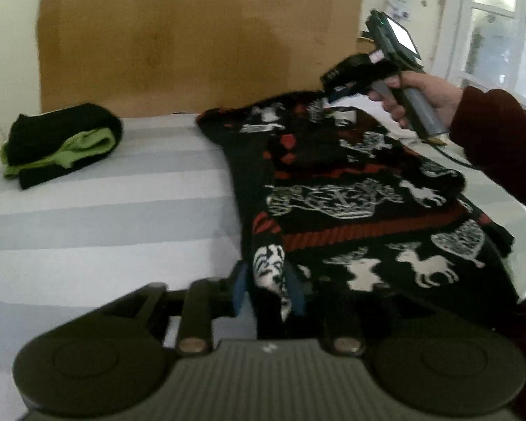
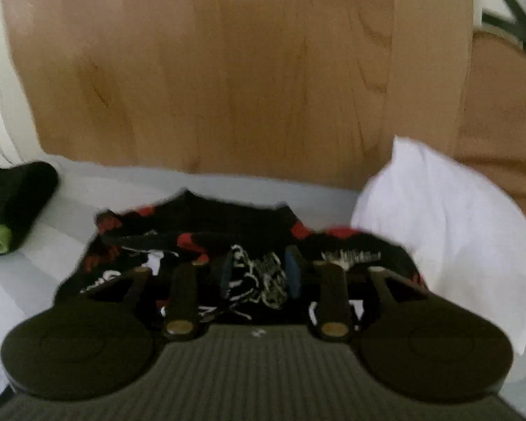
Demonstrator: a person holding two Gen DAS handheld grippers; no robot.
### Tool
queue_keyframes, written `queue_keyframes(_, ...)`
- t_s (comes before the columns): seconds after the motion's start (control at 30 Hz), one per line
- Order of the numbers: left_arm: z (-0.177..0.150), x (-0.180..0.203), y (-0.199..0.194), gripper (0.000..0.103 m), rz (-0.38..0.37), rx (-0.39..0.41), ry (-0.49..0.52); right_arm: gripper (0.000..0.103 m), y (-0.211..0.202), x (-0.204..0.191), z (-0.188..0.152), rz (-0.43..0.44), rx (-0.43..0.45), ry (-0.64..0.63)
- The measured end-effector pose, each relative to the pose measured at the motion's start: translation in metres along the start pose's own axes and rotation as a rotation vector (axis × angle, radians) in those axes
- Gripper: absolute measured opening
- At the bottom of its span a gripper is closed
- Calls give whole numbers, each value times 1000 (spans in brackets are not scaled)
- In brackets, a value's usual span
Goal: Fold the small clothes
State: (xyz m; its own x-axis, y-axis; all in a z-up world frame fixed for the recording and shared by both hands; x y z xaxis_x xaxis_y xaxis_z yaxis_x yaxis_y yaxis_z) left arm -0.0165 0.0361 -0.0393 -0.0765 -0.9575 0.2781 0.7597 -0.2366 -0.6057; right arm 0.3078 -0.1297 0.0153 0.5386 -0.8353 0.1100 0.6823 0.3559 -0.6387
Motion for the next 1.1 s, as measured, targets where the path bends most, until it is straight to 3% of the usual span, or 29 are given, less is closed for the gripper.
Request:
queue_keyframes(0.13,-6,7,6,27,3,-31,24,40,-6,-51,24,134,74,-96)
queue_keyframes(0.27,-12,8,11,26,17,-49,12,61,25,-102,28,202,36,-247)
queue_keyframes(0.37,-14,8,12,12,7,-48,-1,61,65,-126,22,179,-24,-369)
queue_keyframes(0.43,-14,10,11,8,-5,-46,3,58,90,-136,19,139,-49,-447)
queue_keyframes(0.47,-14,12,9,8,-13,-39,10,40,99,-138,19,126,-54,-484)
queue_keyframes(0.5,-14,15,5,8,-28,-26,21,9,108,-145,20,137,-64,-510)
queue_keyframes(0.57,-12,20,-4,8,-60,3,38,9,112,-144,35,223,-72,-400)
queue_keyframes(0.67,-8,17,-17,8,-77,42,31,9,102,-108,82,598,-35,234)
queue_keyframes(0.73,-7,8,-19,8,-72,42,-8,9,133,-77,71,678,-187,581)
queue_keyframes(0.77,-6,2,-20,8,-61,42,-26,9,147,-71,58,664,-267,648)
queue_keyframes(0.83,-6,-7,-20,8,-34,36,-41,10,161,-68,40,612,-335,612)
queue_keyframes(0.93,-14,-18,-13,8,7,-3,-58,23,156,-68,41,566,-270,512)
queue_keyframes(0.97,-17,-20,-8,8,24,-22,-63,34,151,-67,43,554,-259,490)
queue_keyframes(1.0,-21,-21,-5,8,42,-39,-63,39,143,-65,45,542,-245,469)
queue_keyframes(1.1,-25,-23,-4,10,41,-49,-61,39,111,-51,53,501,-177,365)
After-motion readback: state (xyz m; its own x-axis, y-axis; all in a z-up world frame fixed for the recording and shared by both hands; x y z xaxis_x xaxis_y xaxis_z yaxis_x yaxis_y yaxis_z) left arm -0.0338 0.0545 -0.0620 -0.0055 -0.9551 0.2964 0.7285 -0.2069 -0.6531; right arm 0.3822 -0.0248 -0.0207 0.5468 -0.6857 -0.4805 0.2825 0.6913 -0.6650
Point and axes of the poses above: each gripper's, at about its wrist camera, not at the fingertips, and y roughly the way its jaws point, x to its right, z to its top, the point moved 10 cm from there along y, roughly the way its jaws point, and after that the axes turned 12 degrees about -y, right-handed, at the moved point
